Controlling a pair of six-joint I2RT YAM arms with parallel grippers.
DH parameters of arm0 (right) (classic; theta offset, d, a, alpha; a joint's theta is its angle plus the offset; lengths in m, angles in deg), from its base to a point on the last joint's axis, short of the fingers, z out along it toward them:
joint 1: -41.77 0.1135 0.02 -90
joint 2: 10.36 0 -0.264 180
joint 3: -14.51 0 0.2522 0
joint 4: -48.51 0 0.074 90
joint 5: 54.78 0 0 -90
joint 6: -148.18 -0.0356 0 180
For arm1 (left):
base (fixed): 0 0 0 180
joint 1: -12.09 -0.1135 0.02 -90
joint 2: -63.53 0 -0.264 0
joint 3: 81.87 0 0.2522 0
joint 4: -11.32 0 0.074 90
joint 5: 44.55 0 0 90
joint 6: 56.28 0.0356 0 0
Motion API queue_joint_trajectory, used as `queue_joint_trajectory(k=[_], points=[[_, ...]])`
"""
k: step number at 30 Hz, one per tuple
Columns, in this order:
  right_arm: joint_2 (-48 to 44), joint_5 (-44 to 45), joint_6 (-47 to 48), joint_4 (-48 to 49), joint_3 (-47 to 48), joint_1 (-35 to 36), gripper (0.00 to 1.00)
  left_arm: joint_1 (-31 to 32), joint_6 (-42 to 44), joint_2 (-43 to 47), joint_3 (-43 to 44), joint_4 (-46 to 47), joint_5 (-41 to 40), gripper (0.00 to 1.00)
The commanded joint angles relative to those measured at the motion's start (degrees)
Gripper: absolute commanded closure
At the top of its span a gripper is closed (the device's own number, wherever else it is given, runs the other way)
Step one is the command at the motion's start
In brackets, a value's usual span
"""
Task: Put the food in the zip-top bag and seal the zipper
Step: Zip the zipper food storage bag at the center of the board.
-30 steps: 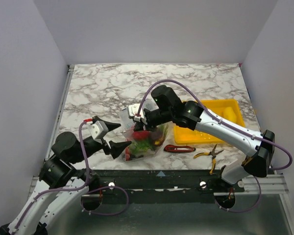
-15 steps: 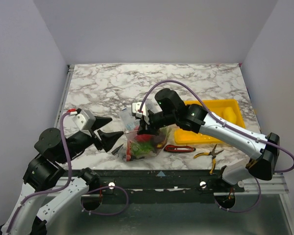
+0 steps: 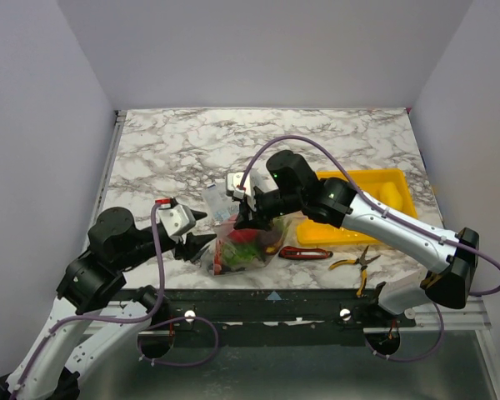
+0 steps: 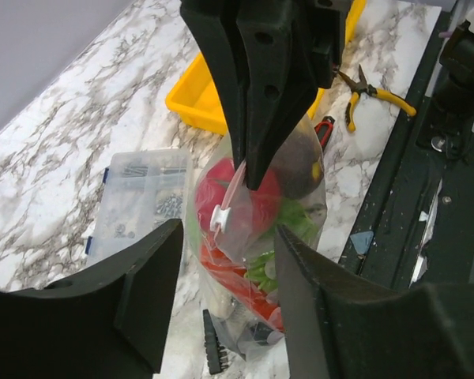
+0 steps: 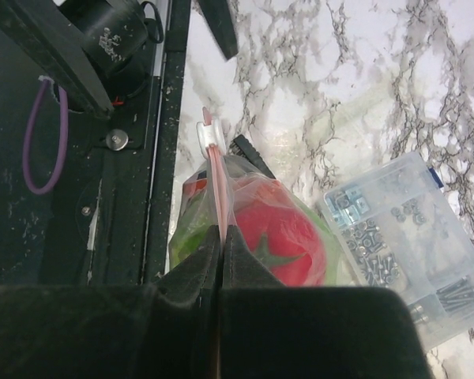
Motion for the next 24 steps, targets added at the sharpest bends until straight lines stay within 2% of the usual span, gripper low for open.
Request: queue_joint_trajectory(k=[1, 11, 17, 24], points=[[-2.3, -0.8, 0.3, 1.0, 0.5, 0.2, 1.00, -0.1, 5.2, -1.2, -1.6, 1.4, 5.2, 0.54], [-1.9, -1.3, 0.6, -0.2, 1.4, 0.2, 1.00, -0.1, 8.2, -6.0, 0.7, 0.9, 6.3, 0.65], [-1.7, -2.0, 0.9, -0.6, 2.0, 0.2, 1.00, -0.1, 8.3, -6.0, 0.6, 1.5, 4.4, 0.65], [-1.5, -2.4, 1.2, 0.1, 1.4, 0.3, 1.00, -0.1, 8.1, -7.1, 0.6, 2.0, 5.2, 0.80]])
